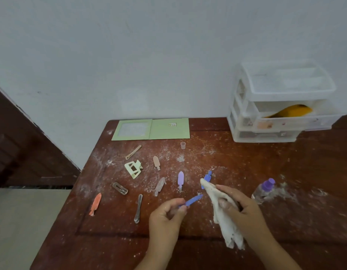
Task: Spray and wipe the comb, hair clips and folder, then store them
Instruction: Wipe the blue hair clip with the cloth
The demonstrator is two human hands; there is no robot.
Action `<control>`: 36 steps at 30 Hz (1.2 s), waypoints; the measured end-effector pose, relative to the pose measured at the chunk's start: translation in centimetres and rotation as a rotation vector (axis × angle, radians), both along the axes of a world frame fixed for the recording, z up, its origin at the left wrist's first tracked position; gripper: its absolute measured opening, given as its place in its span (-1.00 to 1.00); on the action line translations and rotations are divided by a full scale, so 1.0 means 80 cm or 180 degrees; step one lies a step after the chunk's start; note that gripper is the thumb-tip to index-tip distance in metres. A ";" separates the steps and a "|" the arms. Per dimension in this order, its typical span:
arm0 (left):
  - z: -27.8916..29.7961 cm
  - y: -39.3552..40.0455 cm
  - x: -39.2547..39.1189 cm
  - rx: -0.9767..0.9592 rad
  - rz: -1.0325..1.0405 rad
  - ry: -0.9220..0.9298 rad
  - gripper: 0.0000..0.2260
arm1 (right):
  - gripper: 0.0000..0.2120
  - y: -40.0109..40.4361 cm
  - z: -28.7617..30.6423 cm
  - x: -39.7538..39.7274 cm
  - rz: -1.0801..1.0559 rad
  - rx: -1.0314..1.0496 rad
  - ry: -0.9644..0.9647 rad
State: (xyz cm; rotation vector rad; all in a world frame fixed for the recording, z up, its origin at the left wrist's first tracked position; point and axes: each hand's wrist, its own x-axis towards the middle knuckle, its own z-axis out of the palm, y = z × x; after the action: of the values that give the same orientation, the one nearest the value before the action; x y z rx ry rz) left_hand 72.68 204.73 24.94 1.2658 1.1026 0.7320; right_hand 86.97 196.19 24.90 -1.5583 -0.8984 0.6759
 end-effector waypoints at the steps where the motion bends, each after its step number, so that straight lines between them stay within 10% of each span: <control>1: 0.001 0.000 -0.001 0.0197 0.0017 0.0075 -0.70 | -0.70 0.000 0.006 -0.005 0.0023 0.0032 -0.0145; 15: 0.006 -0.001 -0.012 0.0866 -0.0029 -0.0058 -0.52 | -0.73 0.016 0.001 -0.018 -0.0163 0.0767 -0.1320; 27: 0.014 -0.003 -0.018 -0.0425 -0.0021 -0.0653 -0.68 | -0.74 0.025 -0.001 -0.038 0.0715 0.0939 -0.2998; 36: 0.006 0.002 -0.024 -0.0846 0.0447 -0.0558 -0.80 | -0.81 0.015 -0.011 -0.014 -0.0070 0.1048 -0.2481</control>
State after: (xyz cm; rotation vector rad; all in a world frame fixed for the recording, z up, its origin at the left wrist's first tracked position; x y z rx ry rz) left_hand 70.78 204.93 25.42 0.8900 1.1110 0.7584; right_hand 85.83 197.38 24.05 -1.5269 -1.4717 -0.1359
